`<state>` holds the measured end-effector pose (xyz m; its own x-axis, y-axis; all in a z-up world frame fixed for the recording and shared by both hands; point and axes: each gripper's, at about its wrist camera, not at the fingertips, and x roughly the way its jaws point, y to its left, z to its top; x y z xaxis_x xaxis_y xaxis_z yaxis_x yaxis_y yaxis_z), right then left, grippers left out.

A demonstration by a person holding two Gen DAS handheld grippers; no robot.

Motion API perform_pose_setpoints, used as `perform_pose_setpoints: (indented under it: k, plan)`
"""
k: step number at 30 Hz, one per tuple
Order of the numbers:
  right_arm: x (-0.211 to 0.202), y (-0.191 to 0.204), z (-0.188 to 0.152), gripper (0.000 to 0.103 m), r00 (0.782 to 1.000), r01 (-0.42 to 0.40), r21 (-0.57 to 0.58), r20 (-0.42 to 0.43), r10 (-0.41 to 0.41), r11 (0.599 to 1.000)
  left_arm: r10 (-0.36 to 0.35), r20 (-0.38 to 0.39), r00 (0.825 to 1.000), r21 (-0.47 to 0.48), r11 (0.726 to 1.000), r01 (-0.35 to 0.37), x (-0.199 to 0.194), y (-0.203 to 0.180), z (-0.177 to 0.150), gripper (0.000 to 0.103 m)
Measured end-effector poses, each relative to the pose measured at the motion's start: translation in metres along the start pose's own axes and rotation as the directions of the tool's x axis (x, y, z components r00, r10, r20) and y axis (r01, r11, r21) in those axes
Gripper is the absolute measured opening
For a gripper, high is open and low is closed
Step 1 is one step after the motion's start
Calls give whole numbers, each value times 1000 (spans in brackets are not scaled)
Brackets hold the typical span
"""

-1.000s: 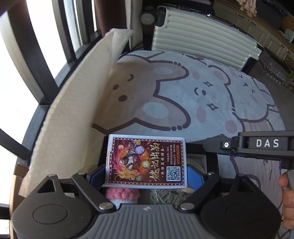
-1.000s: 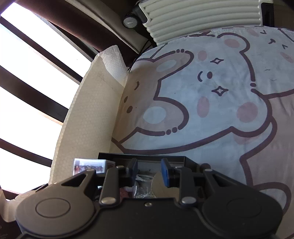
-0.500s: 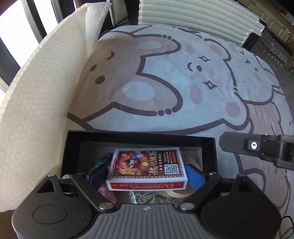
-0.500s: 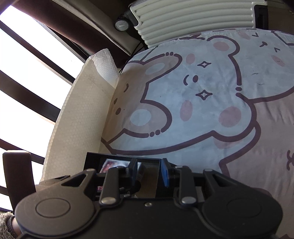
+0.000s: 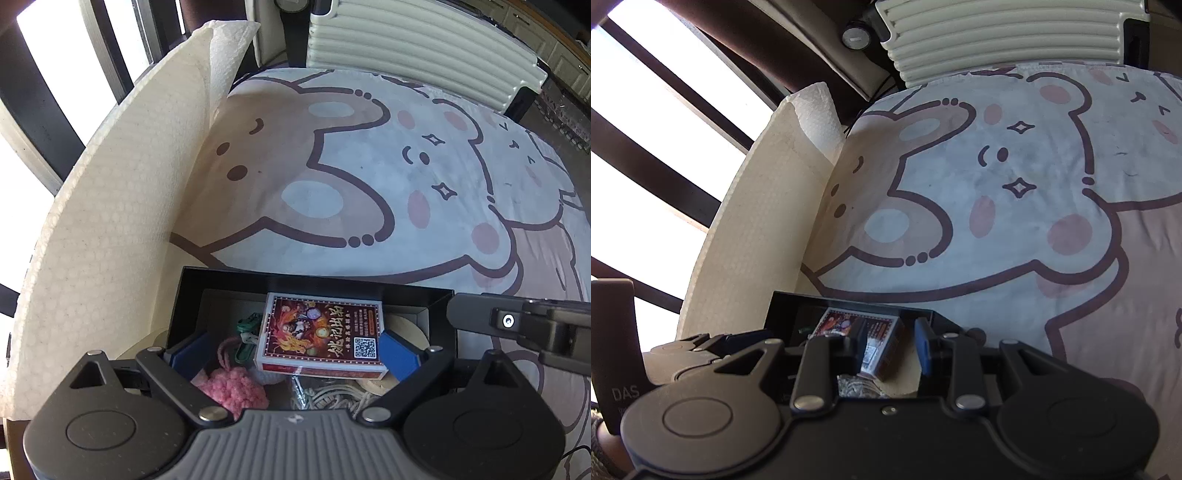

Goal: Organize objects

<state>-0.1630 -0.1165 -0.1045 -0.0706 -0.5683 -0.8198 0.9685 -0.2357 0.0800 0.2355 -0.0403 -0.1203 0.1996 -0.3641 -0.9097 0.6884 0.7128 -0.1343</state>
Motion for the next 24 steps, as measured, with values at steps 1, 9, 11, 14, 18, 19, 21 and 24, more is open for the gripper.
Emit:
perform_pose_setpoints:
  k: [1, 9, 11, 14, 18, 19, 21, 24]
  plan:
    - [-1, 1, -1, 30, 1000, 1, -3, 0, -1, 1000, 2, 5, 1000, -2, 1000, -2, -3, 2, -1, 97]
    - [-13, 14, -9, 31, 999, 25, -57, 24, -23, 998, 19, 40, 999, -37, 999, -17, -29, 17, -12, 96]
    - [-19, 18, -12, 31, 999, 35, -73, 40, -32, 997, 24, 49, 998, -44, 999, -22, -37, 18, -15, 96]
    - [-31, 22, -17, 31, 997, 53, -94, 63, -48, 994, 26, 65, 998, -48, 999, -23, -49, 19, -20, 97]
    - [-49, 27, -24, 31, 993, 66, -115, 103, -54, 991, 25, 94, 995, -48, 999, -21, -68, 16, -29, 97]
    - [-55, 28, -27, 31, 992, 72, -122, 114, -58, 990, 24, 102, 995, -49, 999, -19, -73, 15, -32, 97]
    - [-65, 30, -32, 31, 989, 83, -137, 135, -64, 987, 23, 118, 993, -51, 999, -17, -84, 13, -37, 97]
    - [-82, 32, -40, 31, 984, 91, -146, 166, -66, 985, 23, 145, 989, -48, 999, -16, -100, 9, -46, 97]
